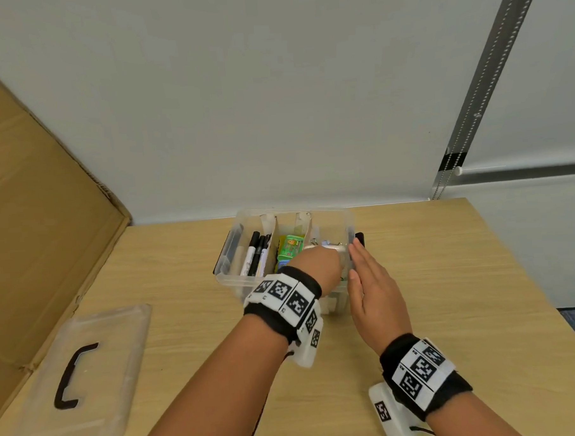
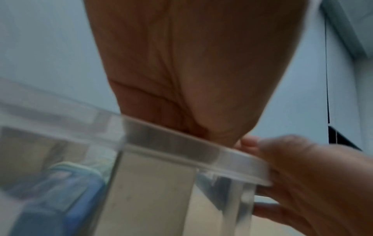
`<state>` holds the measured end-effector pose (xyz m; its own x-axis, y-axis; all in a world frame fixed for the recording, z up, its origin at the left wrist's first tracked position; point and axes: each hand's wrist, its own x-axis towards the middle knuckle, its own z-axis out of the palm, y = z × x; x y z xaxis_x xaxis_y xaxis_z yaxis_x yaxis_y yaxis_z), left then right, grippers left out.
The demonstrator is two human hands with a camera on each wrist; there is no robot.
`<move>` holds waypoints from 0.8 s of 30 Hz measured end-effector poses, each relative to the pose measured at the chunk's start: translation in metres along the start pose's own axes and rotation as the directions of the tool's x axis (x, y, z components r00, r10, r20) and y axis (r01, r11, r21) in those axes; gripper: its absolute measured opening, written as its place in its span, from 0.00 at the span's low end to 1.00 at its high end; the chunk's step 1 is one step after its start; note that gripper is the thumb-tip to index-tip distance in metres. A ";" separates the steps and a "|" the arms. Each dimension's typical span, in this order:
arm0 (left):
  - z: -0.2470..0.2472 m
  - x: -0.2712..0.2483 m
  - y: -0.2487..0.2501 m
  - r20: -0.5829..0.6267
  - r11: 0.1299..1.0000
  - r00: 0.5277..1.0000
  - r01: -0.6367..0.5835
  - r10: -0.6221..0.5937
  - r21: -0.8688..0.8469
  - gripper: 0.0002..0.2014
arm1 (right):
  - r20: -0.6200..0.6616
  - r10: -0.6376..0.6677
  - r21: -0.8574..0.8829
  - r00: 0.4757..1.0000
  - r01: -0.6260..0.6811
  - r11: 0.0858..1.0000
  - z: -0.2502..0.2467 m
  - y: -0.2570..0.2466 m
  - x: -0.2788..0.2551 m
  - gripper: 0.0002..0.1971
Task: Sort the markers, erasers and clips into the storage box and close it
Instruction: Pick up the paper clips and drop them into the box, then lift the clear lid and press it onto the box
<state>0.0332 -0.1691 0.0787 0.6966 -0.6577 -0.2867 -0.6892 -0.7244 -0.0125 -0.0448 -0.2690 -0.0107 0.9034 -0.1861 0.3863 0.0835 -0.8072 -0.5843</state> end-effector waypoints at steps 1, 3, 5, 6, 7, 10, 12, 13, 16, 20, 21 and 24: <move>0.005 -0.005 -0.001 -0.059 0.999 0.998 0.008 -0.010 -0.049 0.13 | 0.000 0.000 0.001 1.000 0.000 1.000 0.000 0.000 0.000 0.28; 0.015 -0.023 -0.003 -0.212 0.979 0.975 0.017 -0.060 -0.202 0.14 | -0.002 -0.002 -0.002 1.000 0.002 1.000 0.000 0.000 0.000 0.28; 0.024 -0.048 -0.006 -0.367 0.944 0.923 -0.017 -0.112 -0.330 0.16 | -0.005 -0.008 -0.010 1.000 0.008 1.000 0.001 0.001 -0.001 0.28; 0.030 -0.062 -0.009 -0.414 0.927 0.901 -0.038 -0.130 -0.374 0.18 | -0.006 -0.009 -0.008 1.000 0.009 1.000 0.002 0.001 -0.001 0.28; 0.035 -0.077 -0.013 -0.443 0.908 0.882 -0.045 -0.160 -0.417 0.19 | -0.005 -0.004 -0.002 1.000 0.004 1.000 0.001 0.001 0.000 0.28; 0.058 -0.118 -0.042 -0.455 0.853 0.835 0.032 -0.309 -0.521 0.20 | 0.014 0.021 -0.006 1.000 -0.021 1.000 -0.001 -0.003 0.000 0.28; 0.080 -0.144 -0.071 -0.465 0.813 0.777 0.101 -0.424 -0.573 0.20 | 0.010 0.046 -0.069 0.999 -0.046 0.997 -0.005 -0.012 0.000 0.28; 0.092 -0.157 -0.088 -0.464 0.792 0.742 0.145 -0.484 -0.593 0.19 | -0.006 0.047 -0.110 0.999 -0.048 0.993 -0.008 -0.020 0.000 0.27; 0.129 -0.194 -0.136 -0.389 0.684 0.626 0.335 -0.676 -0.648 0.20 | -0.048 -0.060 -0.131 0.997 0.053 0.990 -0.012 -0.063 0.004 0.24; 0.160 -0.232 -0.191 -0.162 0.445 0.475 0.576 -0.865 -0.685 0.24 | 0.061 -0.251 -0.019 0.966 0.253 0.967 0.015 -0.130 0.006 0.19; 0.165 -0.239 -0.205 -0.110 0.394 0.445 0.619 -0.889 -0.680 0.25 | 0.119 -0.282 0.003 0.952 0.284 0.959 0.029 -0.144 0.004 0.18; 0.175 -0.255 -0.244 0.047 0.247 0.365 0.712 -0.930 -0.657 0.29 | 0.342 -0.342 0.124 0.875 0.319 0.940 0.080 -0.174 -0.001 0.17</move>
<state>-0.0113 0.2118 -0.0131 0.8858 0.4431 -0.1379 0.4573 -0.7828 0.4220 -0.0265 -0.0832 0.0332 0.9060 0.3050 0.2934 0.4186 -0.7485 -0.5144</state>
